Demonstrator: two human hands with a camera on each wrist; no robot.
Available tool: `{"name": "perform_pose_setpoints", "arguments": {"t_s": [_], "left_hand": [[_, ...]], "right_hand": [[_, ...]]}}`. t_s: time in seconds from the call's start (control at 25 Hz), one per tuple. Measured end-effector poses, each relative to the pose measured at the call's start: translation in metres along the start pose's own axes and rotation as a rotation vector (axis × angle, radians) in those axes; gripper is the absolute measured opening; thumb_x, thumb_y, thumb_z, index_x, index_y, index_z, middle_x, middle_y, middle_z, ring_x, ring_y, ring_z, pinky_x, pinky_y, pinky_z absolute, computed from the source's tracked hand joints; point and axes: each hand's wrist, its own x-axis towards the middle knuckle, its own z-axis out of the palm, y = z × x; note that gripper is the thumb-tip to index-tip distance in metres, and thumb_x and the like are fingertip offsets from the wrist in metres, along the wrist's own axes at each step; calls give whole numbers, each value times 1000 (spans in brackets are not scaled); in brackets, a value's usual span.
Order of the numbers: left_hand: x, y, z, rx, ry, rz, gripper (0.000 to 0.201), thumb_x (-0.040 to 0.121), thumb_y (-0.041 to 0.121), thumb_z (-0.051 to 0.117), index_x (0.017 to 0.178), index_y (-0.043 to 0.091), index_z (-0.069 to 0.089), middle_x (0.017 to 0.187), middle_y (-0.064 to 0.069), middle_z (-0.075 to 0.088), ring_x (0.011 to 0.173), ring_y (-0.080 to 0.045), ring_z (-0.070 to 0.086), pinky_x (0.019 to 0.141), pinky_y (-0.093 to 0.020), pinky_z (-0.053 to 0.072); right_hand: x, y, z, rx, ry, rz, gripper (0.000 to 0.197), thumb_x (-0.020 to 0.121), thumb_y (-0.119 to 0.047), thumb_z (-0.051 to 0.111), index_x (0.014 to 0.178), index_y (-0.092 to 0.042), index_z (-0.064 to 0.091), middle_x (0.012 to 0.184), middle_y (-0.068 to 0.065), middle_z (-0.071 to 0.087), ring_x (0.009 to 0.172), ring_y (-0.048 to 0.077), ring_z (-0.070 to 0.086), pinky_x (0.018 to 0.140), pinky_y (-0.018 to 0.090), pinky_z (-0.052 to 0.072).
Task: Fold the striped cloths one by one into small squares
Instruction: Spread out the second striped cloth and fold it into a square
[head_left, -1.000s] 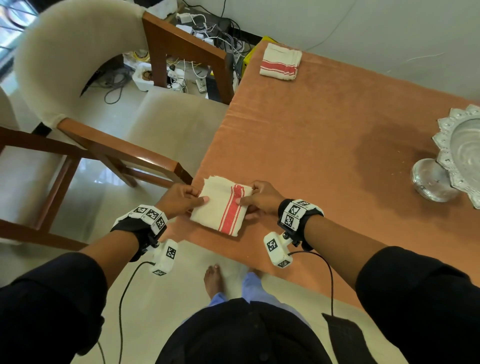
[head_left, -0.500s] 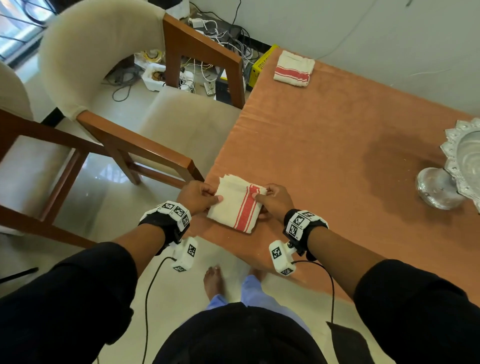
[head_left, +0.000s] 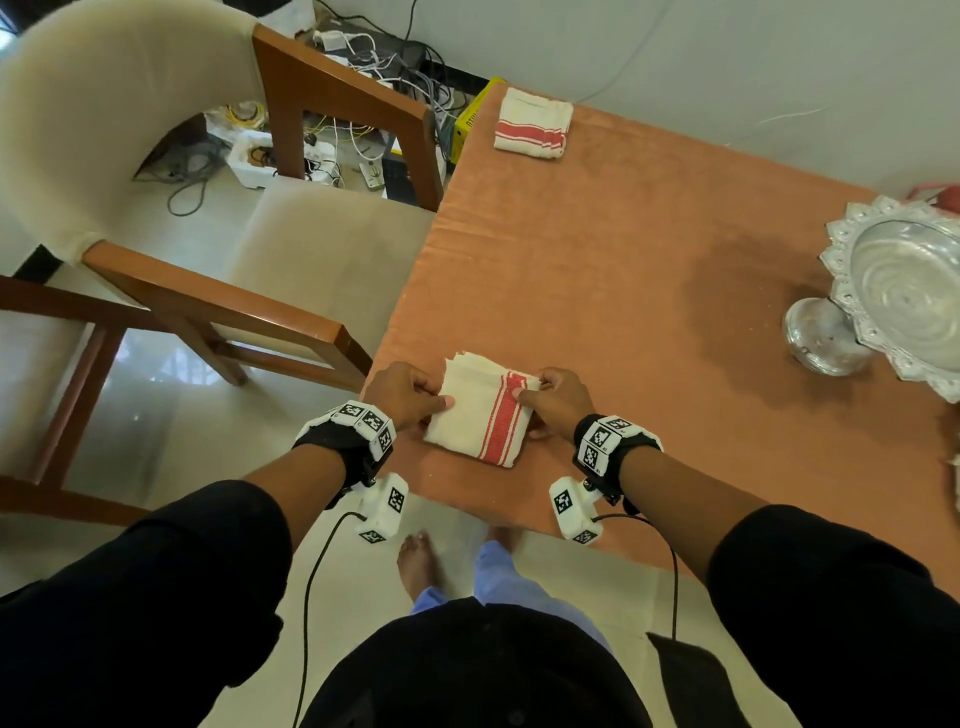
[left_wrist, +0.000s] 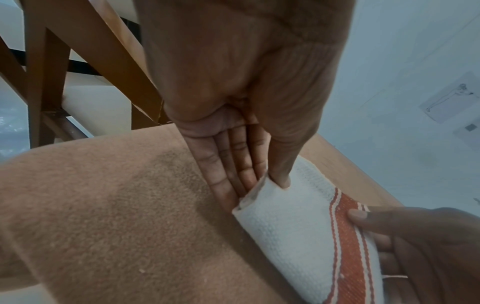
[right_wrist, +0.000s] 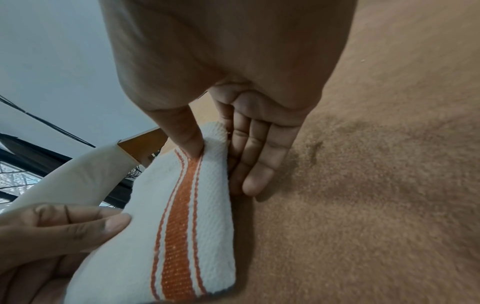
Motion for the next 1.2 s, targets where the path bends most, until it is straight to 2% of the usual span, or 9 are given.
{"name": "perform_pose_setpoints", "arguments": {"t_s": [0.16, 0.32, 0.4, 0.52, 0.64, 0.72, 0.8, 1.0, 1.2], "left_hand": [[-5, 2, 3, 24, 25, -34, 18, 78, 33, 89, 75, 24, 74, 81, 3, 76, 81, -17, 73, 80, -35, 62], [-14, 13, 2, 178, 53, 36, 24, 83, 39, 84, 85, 17, 75, 83, 2, 75, 82, -18, 71, 78, -36, 59], [-21, 15, -1, 326, 145, 195, 25, 86, 43, 78, 98, 22, 68, 93, 6, 69, 86, -16, 65, 77, -36, 56], [-27, 12, -1, 580, 274, 666, 26, 93, 36, 68, 113, 21, 61, 110, 1, 61, 95, -20, 59, 78, -41, 55], [-22, 3, 5, 880, 113, 909, 55, 96, 38, 59, 145, 17, 48, 154, -5, 46, 144, -29, 41, 113, -49, 42], [-13, -4, 8, 1019, 32, 848, 78, 97, 48, 53, 162, 15, 23, 172, -6, 16, 159, -30, 11, 127, -50, 20], [-9, -5, 11, 1040, -43, 742, 88, 101, 52, 50, 165, 15, 1, 173, -7, -4, 160, -29, -1, 130, -48, 8], [-8, -4, 17, 1012, -148, 631, 92, 103, 50, 48, 163, 15, -13, 171, -5, -18, 160, -28, -8, 129, -47, 9], [-11, 1, 17, 961, -171, 570, 91, 102, 51, 51, 164, 20, -8, 172, 0, -15, 159, -29, -9, 128, -52, 11]], "right_hand": [[1, 10, 2, -70, 14, -60, 24, 87, -27, 77, 104, -17, 63, 96, 7, 75, 67, 24, 75, 54, 47, 63], [-6, 15, 1, -262, 140, -171, 46, 80, -49, 77, 106, -25, 46, 92, -2, 69, 71, 22, 69, 59, 43, 60], [-15, 13, -4, -471, 207, -290, 46, 83, -52, 72, 104, -25, 41, 87, -6, 64, 70, 18, 61, 60, 34, 49], [-34, 7, -2, -726, 242, -615, 28, 91, -47, 63, 100, -25, 48, 88, -4, 58, 75, 19, 55, 59, 34, 42], [-42, 17, 9, -932, 226, -947, 35, 89, -42, 64, 112, -16, 62, 113, 8, 61, 101, 28, 55, 82, 44, 52], [-40, 27, 15, -1080, 167, -916, 65, 89, -52, 59, 140, -12, 53, 145, 13, 51, 132, 32, 47, 108, 48, 43], [-40, 35, 18, -1130, 127, -803, 84, 91, -61, 50, 156, -10, 34, 163, 13, 31, 150, 30, 28, 120, 48, 27], [-40, 41, 28, -1101, 54, -642, 89, 92, -62, 38, 162, -13, 14, 170, 7, 8, 157, 23, 4, 125, 48, 19], [-45, 35, 32, -1068, 57, -585, 88, 90, -58, 46, 162, -16, 16, 170, 5, 7, 157, 24, 4, 124, 48, 16]]}}
